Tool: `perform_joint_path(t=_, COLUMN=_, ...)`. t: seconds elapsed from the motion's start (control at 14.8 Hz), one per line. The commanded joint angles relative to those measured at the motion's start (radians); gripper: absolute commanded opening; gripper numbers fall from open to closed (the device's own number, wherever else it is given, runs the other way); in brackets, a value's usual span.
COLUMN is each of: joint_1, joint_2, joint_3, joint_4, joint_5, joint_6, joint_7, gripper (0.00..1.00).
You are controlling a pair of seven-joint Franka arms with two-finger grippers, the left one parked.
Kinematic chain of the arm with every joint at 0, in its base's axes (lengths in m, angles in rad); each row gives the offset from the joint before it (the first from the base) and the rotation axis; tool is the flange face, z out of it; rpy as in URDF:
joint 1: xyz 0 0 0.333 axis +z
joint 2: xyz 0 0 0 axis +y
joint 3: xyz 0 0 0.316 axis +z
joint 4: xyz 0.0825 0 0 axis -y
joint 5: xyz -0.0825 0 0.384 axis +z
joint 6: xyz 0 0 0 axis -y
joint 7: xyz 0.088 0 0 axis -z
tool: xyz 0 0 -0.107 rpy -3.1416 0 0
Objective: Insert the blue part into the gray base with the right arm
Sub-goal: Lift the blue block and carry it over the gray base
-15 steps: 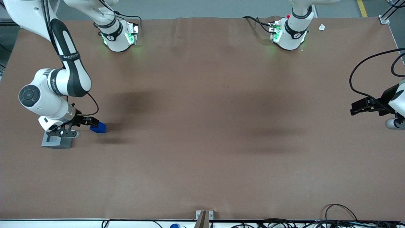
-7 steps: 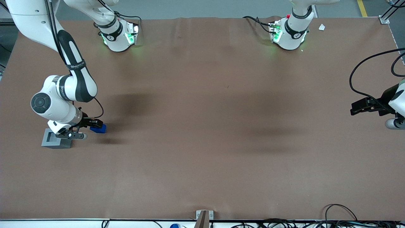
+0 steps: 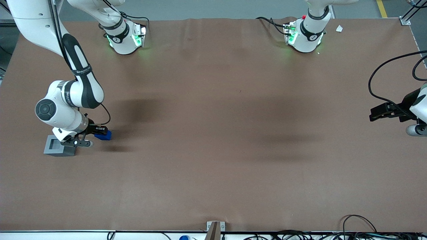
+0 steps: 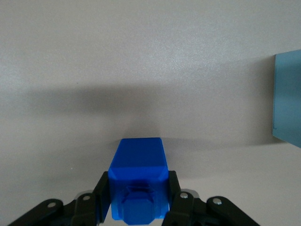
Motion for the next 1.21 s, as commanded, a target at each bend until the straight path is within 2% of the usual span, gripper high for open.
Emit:
perform_joint_path(t=0.0, joint_1=-0.014, joint_2=-0.015, joint_3=0.010, joint_4=0.001, joint_5=0.000, joint_6=-0.007, joint_7=-0.004, gripper=0.13)
perform_joint_path(t=0.13, joint_1=-0.017, joint_2=-0.021, joint_3=0.010, joint_4=0.007, joint_5=0.000, joint_6=-0.038, joint_7=-0.004, gripper=0.05)
perform_joint_path(t=0.4, joint_1=-0.031, joint_2=-0.051, joint_3=0.009, joint_4=0.090, joint_5=0.000, joint_6=-0.205, joint_7=-0.005, gripper=0.05)
perform_joint_path(t=0.94, joint_1=-0.071, joint_2=-0.103, joint_3=0.007, joint_4=0.194, joint_5=-0.004, joint_6=-0.340, joint_7=-0.013, gripper=0.04)
perform_joint_path(t=1.15, joint_1=-0.115, joint_2=-0.095, joint_3=0.007, joint_4=0.258, joint_5=-0.005, joint_6=-0.391, joint_7=-0.094, gripper=0.04)
